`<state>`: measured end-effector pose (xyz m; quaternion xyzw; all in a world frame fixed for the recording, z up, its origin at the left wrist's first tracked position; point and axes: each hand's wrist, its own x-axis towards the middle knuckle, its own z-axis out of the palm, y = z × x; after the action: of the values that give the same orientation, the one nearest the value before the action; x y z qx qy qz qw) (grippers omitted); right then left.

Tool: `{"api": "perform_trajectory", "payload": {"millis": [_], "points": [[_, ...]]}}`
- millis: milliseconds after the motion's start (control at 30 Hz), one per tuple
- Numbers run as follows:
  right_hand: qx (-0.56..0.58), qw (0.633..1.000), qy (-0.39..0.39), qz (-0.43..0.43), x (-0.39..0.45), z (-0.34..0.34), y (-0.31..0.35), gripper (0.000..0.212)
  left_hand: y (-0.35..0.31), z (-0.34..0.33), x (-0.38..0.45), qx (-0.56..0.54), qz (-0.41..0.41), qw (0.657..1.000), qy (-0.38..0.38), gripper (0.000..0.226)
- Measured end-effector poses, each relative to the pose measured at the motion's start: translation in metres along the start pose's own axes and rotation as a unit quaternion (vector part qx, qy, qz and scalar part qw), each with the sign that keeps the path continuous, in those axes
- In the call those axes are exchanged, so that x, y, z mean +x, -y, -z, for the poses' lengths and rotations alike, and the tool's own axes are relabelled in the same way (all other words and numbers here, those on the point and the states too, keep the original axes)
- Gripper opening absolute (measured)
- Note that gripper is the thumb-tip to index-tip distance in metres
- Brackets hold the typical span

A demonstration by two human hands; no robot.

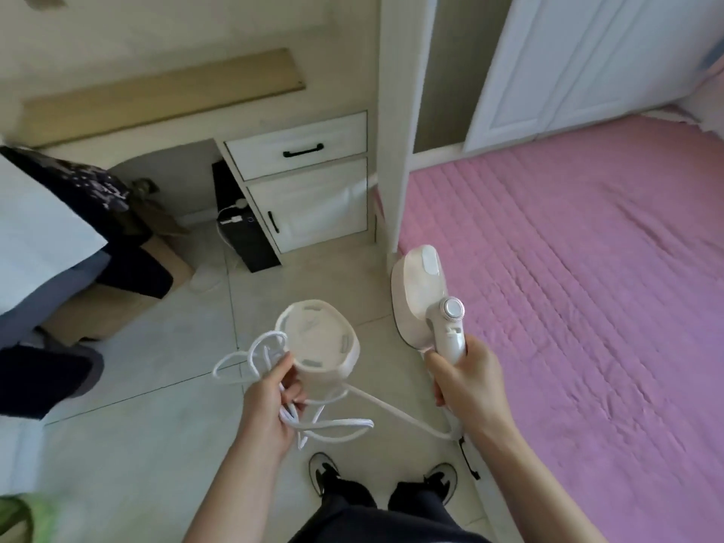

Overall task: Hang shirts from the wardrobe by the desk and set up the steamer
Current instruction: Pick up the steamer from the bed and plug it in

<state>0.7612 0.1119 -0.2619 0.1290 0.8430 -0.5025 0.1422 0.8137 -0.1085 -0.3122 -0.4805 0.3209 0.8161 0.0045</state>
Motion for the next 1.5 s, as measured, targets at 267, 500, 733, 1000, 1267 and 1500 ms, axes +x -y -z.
{"api": "perform_trajectory", "payload": {"millis": [267,500,733,1000,1267,1500], "points": [[0.010,0.996,0.069,0.050,-0.027,-0.114,0.064,0.012,-0.095,0.098,-0.001,-0.048,-0.084,0.995,-0.020,0.014],[-0.012,0.987,0.138,0.082,-0.035,-0.183,0.106,0.009,-0.145,0.148,-0.004,-0.135,-0.098,0.986,-0.018,0.015],[-0.037,0.980,0.167,0.099,-0.006,-0.231,0.146,0.011,-0.183,0.164,0.012,-0.178,-0.115,0.977,-0.023,0.019],[-0.081,0.966,0.202,0.140,0.069,-0.280,0.216,0.009,-0.248,0.134,0.070,-0.159,-0.159,0.971,-0.083,0.017],[-0.127,0.949,0.231,0.171,0.148,-0.319,0.288,0.005,-0.318,0.087,0.126,-0.202,-0.180,0.958,-0.091,0.016],[-0.125,0.949,0.246,0.150,0.201,-0.371,0.339,0.004,-0.382,0.081,0.171,-0.254,-0.171,0.950,-0.061,0.013]]}}
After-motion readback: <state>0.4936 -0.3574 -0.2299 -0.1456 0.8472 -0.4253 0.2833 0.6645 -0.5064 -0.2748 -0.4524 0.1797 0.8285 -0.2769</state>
